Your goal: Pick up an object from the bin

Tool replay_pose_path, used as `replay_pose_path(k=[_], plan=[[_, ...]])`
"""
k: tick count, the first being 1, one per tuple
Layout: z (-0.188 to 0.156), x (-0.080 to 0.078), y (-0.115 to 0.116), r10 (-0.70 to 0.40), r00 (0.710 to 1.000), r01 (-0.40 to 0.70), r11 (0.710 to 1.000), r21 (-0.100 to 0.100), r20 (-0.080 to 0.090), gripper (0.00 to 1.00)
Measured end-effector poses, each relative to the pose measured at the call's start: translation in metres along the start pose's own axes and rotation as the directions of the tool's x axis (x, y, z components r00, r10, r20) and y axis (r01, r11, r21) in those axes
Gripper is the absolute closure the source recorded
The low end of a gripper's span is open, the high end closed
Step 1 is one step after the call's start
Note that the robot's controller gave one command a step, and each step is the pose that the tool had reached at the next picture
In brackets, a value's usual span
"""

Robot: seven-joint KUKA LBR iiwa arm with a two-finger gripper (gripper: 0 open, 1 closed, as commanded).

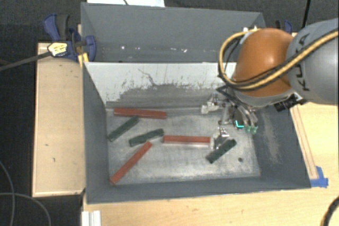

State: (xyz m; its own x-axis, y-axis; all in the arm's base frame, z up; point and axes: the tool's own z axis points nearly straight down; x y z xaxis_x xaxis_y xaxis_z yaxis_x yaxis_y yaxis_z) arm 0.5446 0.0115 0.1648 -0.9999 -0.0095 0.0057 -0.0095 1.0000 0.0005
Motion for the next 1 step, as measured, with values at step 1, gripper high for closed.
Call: replay_pose_path(k=[1], plan=[[-0.0041,-0.0018,0.0,0.0,1.0,0.0,1.0,0.0,0.008,0.0]])
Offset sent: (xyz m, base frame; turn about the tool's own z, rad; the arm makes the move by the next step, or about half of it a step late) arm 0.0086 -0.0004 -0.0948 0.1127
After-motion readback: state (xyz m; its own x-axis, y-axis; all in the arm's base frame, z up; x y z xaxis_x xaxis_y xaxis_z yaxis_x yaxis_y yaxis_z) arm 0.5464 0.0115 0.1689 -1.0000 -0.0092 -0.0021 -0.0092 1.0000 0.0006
